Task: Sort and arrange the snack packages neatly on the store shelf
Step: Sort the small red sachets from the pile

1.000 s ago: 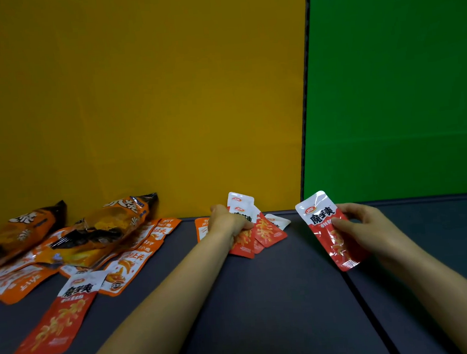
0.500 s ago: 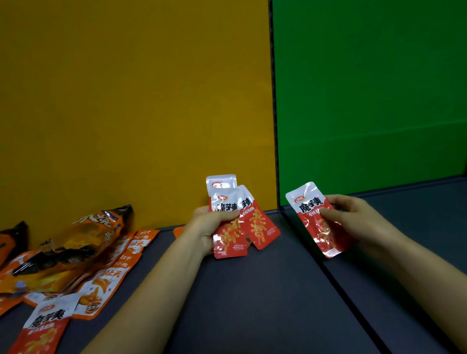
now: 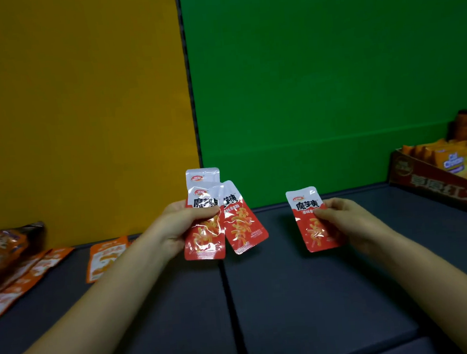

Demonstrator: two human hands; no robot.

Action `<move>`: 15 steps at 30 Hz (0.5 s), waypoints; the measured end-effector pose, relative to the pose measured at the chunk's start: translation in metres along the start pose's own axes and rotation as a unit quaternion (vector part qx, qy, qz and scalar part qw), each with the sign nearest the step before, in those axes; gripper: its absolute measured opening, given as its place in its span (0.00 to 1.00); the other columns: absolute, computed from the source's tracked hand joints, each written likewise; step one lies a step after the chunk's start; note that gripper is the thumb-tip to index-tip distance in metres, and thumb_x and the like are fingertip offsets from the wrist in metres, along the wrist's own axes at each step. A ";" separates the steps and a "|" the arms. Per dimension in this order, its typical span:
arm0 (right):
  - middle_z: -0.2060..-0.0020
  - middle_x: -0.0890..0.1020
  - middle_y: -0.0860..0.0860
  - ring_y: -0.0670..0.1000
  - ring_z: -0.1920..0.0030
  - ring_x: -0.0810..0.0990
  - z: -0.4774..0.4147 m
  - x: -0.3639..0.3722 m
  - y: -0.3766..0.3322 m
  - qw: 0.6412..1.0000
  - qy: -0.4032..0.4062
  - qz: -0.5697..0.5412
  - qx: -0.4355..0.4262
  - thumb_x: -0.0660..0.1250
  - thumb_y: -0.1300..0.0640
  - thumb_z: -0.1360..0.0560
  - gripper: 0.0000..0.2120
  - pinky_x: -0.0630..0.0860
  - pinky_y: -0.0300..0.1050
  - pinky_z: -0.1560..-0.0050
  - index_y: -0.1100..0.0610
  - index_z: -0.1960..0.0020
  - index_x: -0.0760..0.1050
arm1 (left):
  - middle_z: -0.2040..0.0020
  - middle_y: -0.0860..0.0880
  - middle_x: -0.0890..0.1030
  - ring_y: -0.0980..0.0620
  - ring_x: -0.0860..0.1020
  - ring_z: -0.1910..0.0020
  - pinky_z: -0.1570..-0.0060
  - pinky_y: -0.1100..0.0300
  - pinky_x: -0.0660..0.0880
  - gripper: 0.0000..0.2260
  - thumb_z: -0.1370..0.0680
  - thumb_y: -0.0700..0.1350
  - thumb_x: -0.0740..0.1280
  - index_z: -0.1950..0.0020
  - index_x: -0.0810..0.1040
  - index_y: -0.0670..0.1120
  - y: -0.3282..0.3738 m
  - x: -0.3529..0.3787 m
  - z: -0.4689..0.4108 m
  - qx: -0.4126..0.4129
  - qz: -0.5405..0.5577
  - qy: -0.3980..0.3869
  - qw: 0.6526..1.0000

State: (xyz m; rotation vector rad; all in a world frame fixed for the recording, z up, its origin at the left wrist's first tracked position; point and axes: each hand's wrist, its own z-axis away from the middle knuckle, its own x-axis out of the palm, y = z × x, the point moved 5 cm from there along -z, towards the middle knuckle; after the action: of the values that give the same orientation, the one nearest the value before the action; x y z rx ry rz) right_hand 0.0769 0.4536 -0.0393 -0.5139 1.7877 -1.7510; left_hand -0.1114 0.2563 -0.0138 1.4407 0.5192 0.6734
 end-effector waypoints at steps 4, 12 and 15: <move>0.62 0.79 0.54 0.50 0.65 0.78 -0.033 -0.035 0.006 0.999 -0.013 0.035 0.001 0.63 0.62 0.22 0.01 0.74 0.43 0.65 0.57 0.53 0.71 | 0.72 0.48 0.83 0.53 0.81 0.76 0.76 0.62 0.78 0.05 0.27 0.34 0.69 0.54 0.76 0.43 -0.009 0.044 -0.014 -0.025 -0.006 0.028 0.999; 0.57 0.78 0.53 0.51 0.60 0.78 -0.090 -0.042 0.019 0.992 -0.021 0.123 -0.036 0.66 0.61 0.25 0.05 0.76 0.44 0.62 0.56 0.51 0.71 | 0.74 0.47 0.82 0.52 0.80 0.76 0.73 0.60 0.77 0.06 0.28 0.34 0.70 0.56 0.76 0.42 -0.030 0.087 -0.039 -0.066 -0.022 0.088 0.994; 0.57 0.77 0.51 0.55 0.49 0.79 -0.103 -0.038 0.021 0.984 -0.005 0.171 -0.048 0.68 0.58 0.26 0.13 0.77 0.49 0.48 0.57 0.43 0.71 | 0.72 0.47 0.83 0.52 0.81 0.75 0.71 0.60 0.77 0.05 0.28 0.34 0.70 0.55 0.77 0.41 -0.038 0.093 -0.046 -0.073 -0.037 0.093 0.992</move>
State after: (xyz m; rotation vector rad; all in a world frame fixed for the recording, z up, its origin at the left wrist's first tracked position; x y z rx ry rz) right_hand 0.0420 0.5580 -0.0580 -0.2346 1.8347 -1.4315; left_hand -0.0727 0.3541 -0.0482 1.2214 0.6519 0.7758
